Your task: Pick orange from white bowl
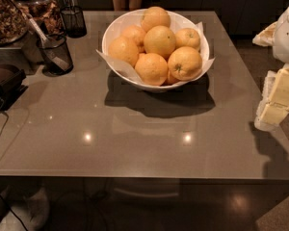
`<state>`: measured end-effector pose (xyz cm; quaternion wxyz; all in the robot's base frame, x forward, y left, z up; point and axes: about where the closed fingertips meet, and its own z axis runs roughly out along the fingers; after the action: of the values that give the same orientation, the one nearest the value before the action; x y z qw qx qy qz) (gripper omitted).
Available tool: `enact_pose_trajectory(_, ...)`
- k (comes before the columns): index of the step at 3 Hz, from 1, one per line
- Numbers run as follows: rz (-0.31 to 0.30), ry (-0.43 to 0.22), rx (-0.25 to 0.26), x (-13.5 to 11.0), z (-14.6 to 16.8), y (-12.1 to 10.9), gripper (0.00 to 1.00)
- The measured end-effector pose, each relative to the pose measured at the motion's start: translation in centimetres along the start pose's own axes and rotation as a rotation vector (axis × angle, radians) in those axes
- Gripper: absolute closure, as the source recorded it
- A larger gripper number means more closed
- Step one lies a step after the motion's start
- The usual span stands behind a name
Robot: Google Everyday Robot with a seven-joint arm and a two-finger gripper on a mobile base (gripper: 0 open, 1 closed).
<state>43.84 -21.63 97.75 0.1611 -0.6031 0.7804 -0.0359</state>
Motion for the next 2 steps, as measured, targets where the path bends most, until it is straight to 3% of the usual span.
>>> enact_pose_trajectory(2,0.008,0.018,-0.029,-0.9,0.7,-2.1,0.00)
